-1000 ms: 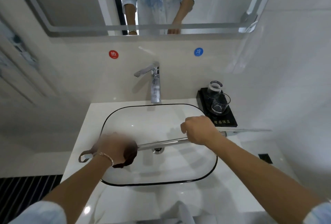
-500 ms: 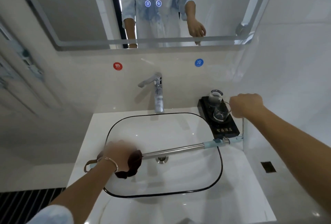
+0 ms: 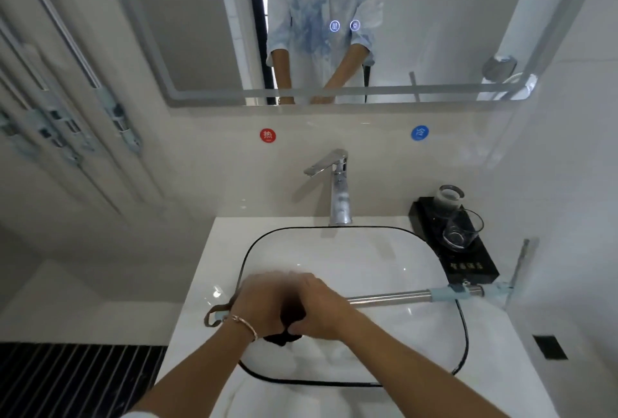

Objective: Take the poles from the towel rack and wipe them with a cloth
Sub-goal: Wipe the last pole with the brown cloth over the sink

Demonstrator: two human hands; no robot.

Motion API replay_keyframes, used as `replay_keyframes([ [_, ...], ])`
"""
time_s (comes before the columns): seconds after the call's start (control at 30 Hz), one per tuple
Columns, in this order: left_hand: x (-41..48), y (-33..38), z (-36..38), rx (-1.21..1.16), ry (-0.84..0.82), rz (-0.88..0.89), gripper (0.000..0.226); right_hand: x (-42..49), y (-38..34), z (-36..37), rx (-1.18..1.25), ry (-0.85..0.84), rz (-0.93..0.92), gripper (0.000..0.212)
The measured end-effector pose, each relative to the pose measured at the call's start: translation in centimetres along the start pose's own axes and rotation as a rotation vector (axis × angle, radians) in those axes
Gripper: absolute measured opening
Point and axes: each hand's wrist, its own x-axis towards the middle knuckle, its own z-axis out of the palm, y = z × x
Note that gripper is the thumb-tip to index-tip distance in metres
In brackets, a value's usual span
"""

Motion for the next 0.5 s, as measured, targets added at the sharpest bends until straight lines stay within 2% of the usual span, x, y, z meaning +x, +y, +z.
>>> replay_keyframes([
  [0.07, -0.7, -0.6, 0.5, -0.075, 0.122, 0.023, 0.079, 1.0, 0.0, 1.9, 0.062, -0.005, 0.049, 0.103],
  [0.17, -2.0, -1.6, 1.4, -0.190, 0.318, 0.131, 0.092, 1.9, -0.2, 3.1, -0.041, 0.049, 0.041, 0.091],
  [0.23, -2.8, -2.4, 1.6, -0.243, 0.372, 0.188, 0.100, 2.2, -0.5, 3.7, -0.089, 0.071, 0.022, 0.083],
  [0.33, -4.0, -4.1, 2.1, -0.296, 0.301, 0.149, 0.122, 2.4, -0.5, 4.3, -0.127, 0.117, 0.027, 0.076],
  [0.4, -5.3, -5.7, 2.7, -0.423, 0.211, 0.017, 0.128, 2.4, -0.6, 4.4, -0.124, 0.125, 0.046, 0.074],
  [0.47, -6.4, -7.2, 3.7, -0.529, 0.100, -0.109, 0.121, 2.6, -0.9, 4.6, -0.090, 0.140, 0.065, 0.072],
  [0.5, -6.7, -7.6, 4.2, -0.541, 0.078, -0.159, 0.110, 2.7, -1.1, 4.6, -0.077, 0.149, 0.073, 0.071],
])
